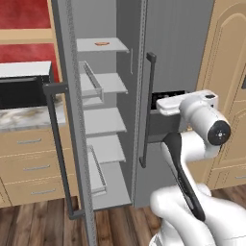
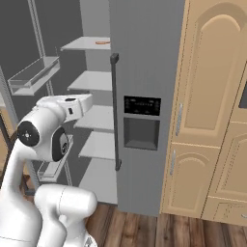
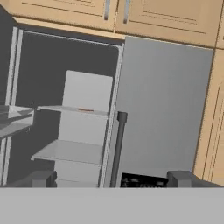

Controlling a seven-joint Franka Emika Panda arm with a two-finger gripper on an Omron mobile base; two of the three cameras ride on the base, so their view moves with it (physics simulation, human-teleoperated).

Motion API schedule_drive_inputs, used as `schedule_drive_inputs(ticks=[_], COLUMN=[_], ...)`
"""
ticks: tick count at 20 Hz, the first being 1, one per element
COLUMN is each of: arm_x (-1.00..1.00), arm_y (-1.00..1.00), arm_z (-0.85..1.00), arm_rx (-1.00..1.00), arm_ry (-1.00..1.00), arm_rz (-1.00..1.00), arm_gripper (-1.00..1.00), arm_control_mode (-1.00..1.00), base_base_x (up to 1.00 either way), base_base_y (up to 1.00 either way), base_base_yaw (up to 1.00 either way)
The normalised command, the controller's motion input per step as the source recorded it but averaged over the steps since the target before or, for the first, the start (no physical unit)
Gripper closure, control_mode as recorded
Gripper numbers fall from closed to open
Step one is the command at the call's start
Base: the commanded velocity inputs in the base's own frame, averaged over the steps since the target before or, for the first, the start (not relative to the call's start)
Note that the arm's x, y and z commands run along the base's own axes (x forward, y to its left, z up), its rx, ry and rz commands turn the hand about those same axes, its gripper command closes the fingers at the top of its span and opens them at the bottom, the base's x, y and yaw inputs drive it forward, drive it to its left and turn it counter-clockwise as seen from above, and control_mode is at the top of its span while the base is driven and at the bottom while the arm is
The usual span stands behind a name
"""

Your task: There's a fish in the fridge that needs to be moved to the freezer for freezing. Pick up the fish from the fridge, place it on any shelf in the freezer, and close the fridge and freezer doors when done.

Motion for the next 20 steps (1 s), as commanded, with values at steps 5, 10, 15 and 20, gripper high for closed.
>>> schedule_drive_inputs(ticks=[5, 10, 15, 20], arm_x=[-0.34, -0.46, -0.30, -0.32], arm_y=[0.27, 0.74, 0.74, 0.73], arm_z=[-0.57, -0.32, -0.48, -0.45], arm_rx=[0.06, 0.16, 0.18, 0.17], arm_ry=[0.21, 0.00, 0.00, 0.00], arm_rz=[0.00, 0.00, 0.00, 0.00], arm_gripper=[-1.00, -1.00, -1.00, -1.00], arm_control_mode=[-1.00, -1.00, -1.00, -1.00], base_base_x=[0.00, 0.00, 0.00, 0.00], base_base_y=[0.00, 0.00, 0.00, 0.00], base_base_yaw=[0.00, 0.00, 0.00, 0.00])
